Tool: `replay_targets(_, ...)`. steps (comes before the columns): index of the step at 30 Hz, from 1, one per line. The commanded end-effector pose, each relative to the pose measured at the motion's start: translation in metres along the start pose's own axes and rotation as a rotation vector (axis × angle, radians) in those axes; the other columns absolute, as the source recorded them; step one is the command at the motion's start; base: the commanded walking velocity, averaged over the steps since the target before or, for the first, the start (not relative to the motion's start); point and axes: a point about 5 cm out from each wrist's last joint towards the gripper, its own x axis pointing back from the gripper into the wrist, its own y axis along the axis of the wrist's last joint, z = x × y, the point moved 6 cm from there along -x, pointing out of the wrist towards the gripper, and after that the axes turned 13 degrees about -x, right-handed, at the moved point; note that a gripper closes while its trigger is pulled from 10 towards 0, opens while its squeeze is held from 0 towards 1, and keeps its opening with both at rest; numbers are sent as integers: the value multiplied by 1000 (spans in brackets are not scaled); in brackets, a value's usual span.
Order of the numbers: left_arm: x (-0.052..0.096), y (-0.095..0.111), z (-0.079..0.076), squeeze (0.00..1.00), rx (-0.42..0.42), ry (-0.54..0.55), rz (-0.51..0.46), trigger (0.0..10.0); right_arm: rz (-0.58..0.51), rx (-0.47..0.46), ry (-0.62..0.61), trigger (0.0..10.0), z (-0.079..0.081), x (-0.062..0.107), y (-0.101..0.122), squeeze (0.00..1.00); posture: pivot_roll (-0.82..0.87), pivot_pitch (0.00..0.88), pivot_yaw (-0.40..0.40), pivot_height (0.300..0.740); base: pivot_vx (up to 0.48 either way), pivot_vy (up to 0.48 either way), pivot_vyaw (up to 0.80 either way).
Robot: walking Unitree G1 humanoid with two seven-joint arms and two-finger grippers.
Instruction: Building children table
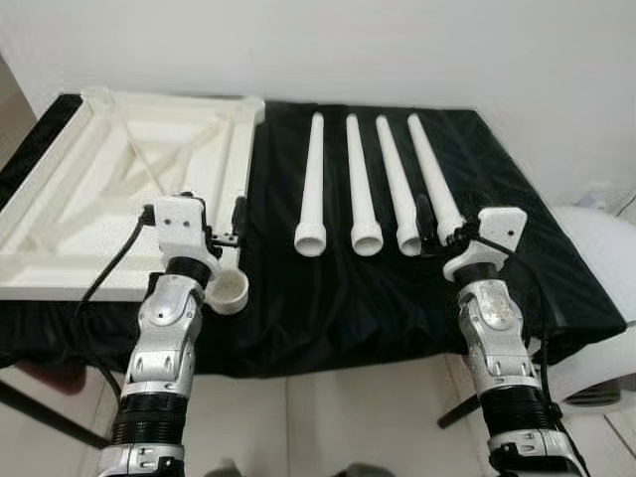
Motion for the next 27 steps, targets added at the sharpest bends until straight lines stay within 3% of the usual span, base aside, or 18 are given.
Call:
replay_targets(1,1,-2,3,0,-7,15,7,10000,3,-8,2,10000,0,-1,-1,0,23,0,-41,740,0,0,0)
replay_targets(11,-1,-2,3,0,14,13,10,10000,-3,-8,5,10000,2,-2,0,0,20,0,-37,740,0,0,0)
replay_targets(27,0,-2,2,0,14,1,9,10000,0,-8,5,10000,3,0,-1,0,23,0,-31,740,0,361,0)
